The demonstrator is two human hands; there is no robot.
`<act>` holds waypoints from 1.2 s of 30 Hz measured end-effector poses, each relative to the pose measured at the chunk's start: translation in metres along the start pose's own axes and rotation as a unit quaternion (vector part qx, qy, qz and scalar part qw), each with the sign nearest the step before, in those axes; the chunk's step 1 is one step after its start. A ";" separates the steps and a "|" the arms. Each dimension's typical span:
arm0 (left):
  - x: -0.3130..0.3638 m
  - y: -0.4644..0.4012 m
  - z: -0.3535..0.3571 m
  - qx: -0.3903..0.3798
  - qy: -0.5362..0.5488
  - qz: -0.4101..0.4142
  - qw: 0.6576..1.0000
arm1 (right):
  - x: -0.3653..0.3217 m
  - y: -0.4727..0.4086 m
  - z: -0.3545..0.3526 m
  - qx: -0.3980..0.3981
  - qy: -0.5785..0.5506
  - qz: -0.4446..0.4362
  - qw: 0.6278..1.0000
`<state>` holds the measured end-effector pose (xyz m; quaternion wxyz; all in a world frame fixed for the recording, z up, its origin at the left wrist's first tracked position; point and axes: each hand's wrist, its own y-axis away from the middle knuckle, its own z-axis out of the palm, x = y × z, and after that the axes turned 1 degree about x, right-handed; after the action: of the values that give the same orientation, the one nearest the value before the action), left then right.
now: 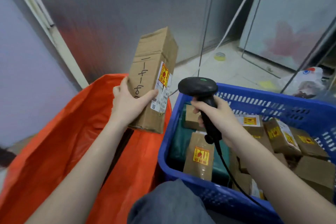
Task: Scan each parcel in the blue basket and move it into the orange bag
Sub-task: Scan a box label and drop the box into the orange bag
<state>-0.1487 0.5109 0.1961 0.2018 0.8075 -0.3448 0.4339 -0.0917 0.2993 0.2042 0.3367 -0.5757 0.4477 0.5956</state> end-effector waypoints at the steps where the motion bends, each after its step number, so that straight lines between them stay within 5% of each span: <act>1: -0.015 -0.005 -0.004 0.002 -0.014 -0.016 1.000 | 0.006 -0.006 0.008 -0.008 0.009 0.005 1.000; 14: -0.158 -0.025 0.053 -0.086 -0.085 -0.161 0.980 | 0.076 -0.062 0.058 -0.037 0.082 0.094 0.991; 30: -0.061 -0.014 0.072 -0.074 0.033 0.072 0.994 | 0.058 -0.045 0.006 0.011 0.069 0.083 0.994; 36: -0.021 0.014 0.098 -0.146 0.005 0.101 0.984 | 0.046 -0.011 -0.052 0.049 0.085 0.056 0.994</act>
<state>-0.1122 0.4478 0.1260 0.2743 0.7282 -0.4835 0.4008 -0.0665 0.2500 0.1605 0.2915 -0.5813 0.5345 0.5399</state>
